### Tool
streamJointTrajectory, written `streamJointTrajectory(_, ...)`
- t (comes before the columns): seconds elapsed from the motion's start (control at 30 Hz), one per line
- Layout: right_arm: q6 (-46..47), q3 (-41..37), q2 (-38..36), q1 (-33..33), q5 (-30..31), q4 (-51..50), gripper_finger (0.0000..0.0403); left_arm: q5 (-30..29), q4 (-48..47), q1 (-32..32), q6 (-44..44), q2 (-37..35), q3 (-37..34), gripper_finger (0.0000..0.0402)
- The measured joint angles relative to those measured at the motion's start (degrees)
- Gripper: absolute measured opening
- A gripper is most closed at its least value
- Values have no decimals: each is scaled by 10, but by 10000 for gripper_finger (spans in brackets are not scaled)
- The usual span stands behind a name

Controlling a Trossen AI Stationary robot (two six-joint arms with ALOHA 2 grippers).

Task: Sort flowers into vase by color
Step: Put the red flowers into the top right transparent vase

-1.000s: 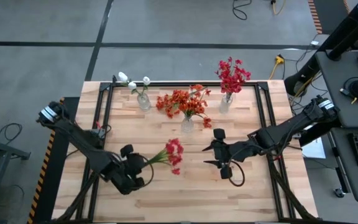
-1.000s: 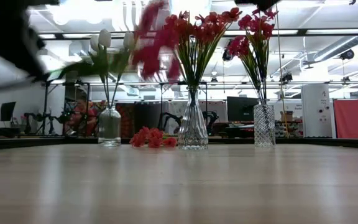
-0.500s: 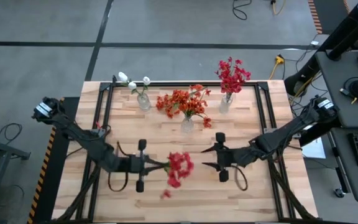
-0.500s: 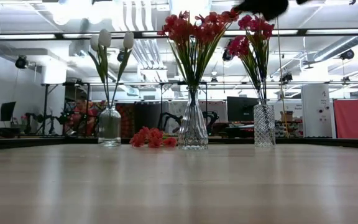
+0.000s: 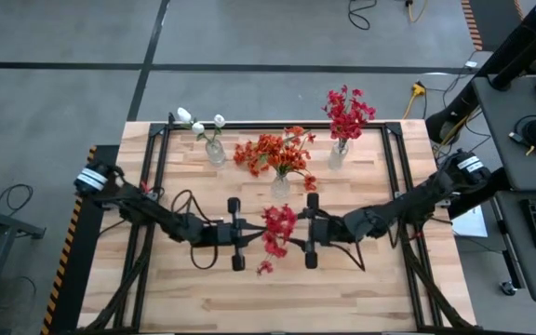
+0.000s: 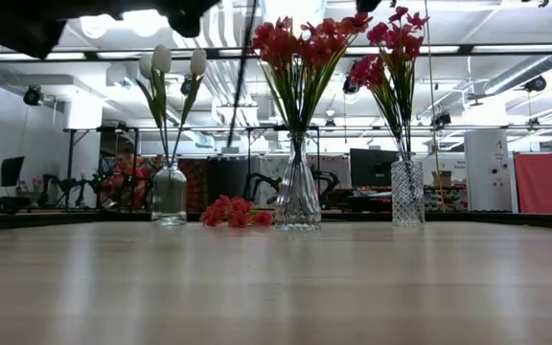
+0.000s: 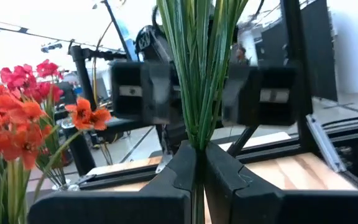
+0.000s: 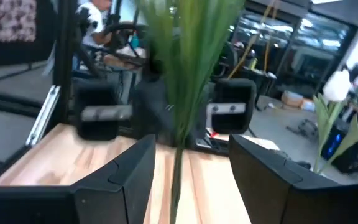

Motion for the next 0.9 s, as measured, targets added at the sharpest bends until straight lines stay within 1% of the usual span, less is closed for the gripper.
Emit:
streamJointTrajectory(0.17, 6, 16, 6, -9, -68, 0, 196, -2, 2, 11, 5, 43, 36, 0)
streamJointTrajectory(0.3, 4, 18, 2, -9, -70, 4, 195, -3, 4, 13, 17, 57, 50, 0)
streamJointTrajectory(0.37, 4, 18, 2, -9, -69, 4, 186, -3, 6, 14, 18, 57, 53, 0)
streamJointTrajectory(0.53, 5, 18, 2, -13, -69, 5, 140, -3, 6, 23, 3, 56, 53, 0)
streamJointTrajectory(0.63, 4, 18, 2, -14, -66, 7, 97, -3, 6, 25, 0, 61, 58, 0)
streamJointTrajectory(0.77, 2, 18, 2, -15, -66, 7, 31, 0, 6, 24, 0, 67, 63, 2)
streamJointTrajectory(0.8, 0, 18, 2, -16, -67, 7, 22, -3, 7, 24, 0, 69, 65, 6)
streamJointTrajectory(0.9, 0, 18, 2, -15, -67, 7, 20, -7, 6, 24, 0, 72, 70, 23)
